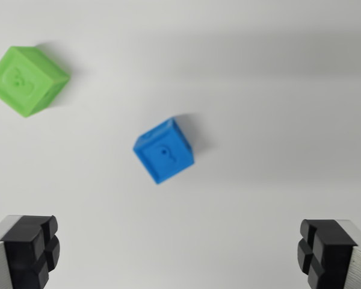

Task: Stack cube

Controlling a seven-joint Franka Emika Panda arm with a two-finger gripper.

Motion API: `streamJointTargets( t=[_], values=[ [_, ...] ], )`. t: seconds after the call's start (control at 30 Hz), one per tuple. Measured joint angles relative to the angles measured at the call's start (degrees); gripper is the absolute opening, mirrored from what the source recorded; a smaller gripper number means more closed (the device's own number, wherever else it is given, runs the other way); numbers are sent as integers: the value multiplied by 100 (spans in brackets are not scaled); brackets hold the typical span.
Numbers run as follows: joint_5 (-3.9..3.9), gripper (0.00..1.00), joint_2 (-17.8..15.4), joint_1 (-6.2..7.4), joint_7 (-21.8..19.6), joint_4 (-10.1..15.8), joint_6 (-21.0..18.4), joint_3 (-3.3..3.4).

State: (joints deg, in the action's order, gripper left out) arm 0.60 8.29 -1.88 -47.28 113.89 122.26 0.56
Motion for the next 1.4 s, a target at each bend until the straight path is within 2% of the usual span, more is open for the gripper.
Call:
streamJointTargets(
  t=[0.57,1.03,1.4],
  values=[
    [0,100,70,2,860,541,600,-42],
    [0,100,266,2,1898,1084,1327,-102],
    [0,100,549,0,2847,1477,1993,-163]
  ],
)
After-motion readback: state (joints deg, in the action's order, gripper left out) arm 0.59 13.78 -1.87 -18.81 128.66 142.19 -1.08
